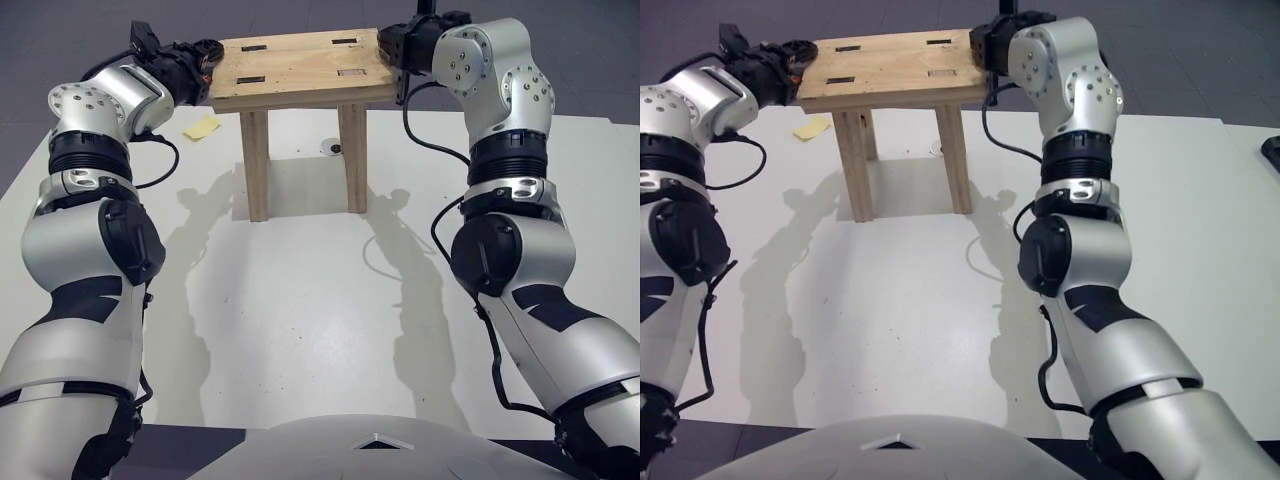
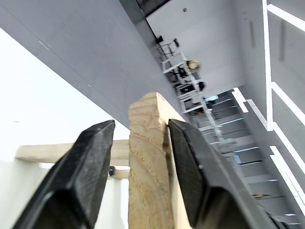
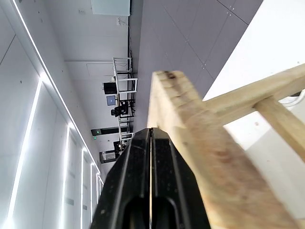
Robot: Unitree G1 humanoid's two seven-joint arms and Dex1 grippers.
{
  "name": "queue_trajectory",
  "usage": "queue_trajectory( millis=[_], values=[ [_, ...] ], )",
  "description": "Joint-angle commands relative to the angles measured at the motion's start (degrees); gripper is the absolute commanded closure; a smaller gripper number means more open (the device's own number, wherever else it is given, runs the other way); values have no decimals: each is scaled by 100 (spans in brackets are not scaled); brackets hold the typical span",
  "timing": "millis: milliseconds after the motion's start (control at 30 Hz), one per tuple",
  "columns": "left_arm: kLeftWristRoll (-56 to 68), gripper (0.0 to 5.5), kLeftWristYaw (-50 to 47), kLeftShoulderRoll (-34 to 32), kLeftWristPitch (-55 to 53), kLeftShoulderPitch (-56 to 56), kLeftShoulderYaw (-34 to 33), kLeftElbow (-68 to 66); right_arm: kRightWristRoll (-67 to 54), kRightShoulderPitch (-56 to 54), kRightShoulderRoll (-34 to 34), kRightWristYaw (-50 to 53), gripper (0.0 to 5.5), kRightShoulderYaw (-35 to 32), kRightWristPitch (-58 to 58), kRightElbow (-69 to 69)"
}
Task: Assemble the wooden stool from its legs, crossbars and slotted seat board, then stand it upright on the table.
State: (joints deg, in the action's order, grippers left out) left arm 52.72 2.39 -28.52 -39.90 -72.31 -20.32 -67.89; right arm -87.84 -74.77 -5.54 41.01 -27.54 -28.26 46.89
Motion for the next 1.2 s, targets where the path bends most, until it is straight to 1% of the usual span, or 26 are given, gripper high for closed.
queue_trajectory(
  millis=[33, 167, 333, 400, 533, 667, 833, 867, 1067, 1200],
  values=[
    [-574, 259, 95, 549, -286, 322, 18, -477, 114, -503, 582, -135, 550, -152, -304, 237],
    [-726, 187, 350, 513, -252, 268, -229, -498, 406, -504, 594, -154, 490, -350, -327, 285],
    [-1036, 107, 878, 434, -142, 255, -312, -387, 771, -414, 527, -256, 421, -522, -343, 175],
    [-1128, 79, 1156, 332, -1, 271, -375, -292, 910, -330, 455, -340, 398, -593, -318, 63],
    [-1061, 12, 1705, 65, 289, 294, -725, -100, 1027, -215, 298, -519, 341, -768, -385, -196],
    [-908, 10, 2241, -155, 464, 317, -1122, 93, 1084, -62, 77, -658, 281, -961, -420, -400],
    [-862, 10, 2672, -242, 611, 375, -1429, 332, 1153, 55, -133, -788, 212, -1174, -366, -537],
    [-829, 10, 2701, -277, 688, 400, -1515, 400, 1186, 90, -199, -807, 191, -1214, -335, -556],
    [-512, 10, 2596, -667, 1075, 643, -2204, 811, 1458, 284, -779, -1084, 122, -1450, -188, -538],
    [-609, 10, 2429, -935, 1409, 1024, -2376, 931, 1809, 588, -1231, -1319, 63, -1521, -144, -488]
  ],
)
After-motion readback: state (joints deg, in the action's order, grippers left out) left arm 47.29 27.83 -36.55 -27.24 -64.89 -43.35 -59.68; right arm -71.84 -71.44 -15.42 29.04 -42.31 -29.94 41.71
